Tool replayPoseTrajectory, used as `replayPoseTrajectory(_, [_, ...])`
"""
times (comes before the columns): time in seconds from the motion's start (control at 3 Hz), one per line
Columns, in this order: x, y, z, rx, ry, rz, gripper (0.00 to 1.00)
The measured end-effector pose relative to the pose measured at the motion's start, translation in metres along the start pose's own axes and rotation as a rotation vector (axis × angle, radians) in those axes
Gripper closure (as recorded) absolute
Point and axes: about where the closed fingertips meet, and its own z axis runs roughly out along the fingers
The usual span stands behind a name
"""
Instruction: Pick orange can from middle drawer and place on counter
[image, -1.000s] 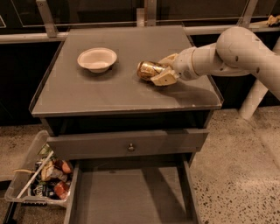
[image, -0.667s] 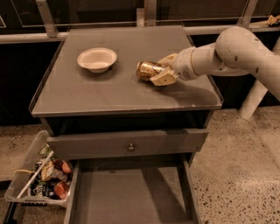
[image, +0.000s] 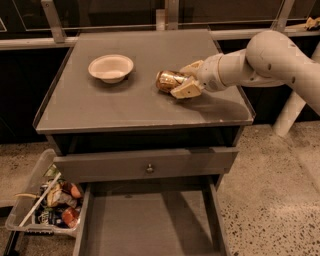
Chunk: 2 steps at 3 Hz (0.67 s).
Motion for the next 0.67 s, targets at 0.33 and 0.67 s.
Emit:
replayPoseTrajectory(0.33, [0.0000,0.0001,0.0001,0.000,0.000,0.000,0.00])
replayPoseTrajectory(0.67, [0.0000,0.0001,0.0001,0.000,0.000,0.000,0.00])
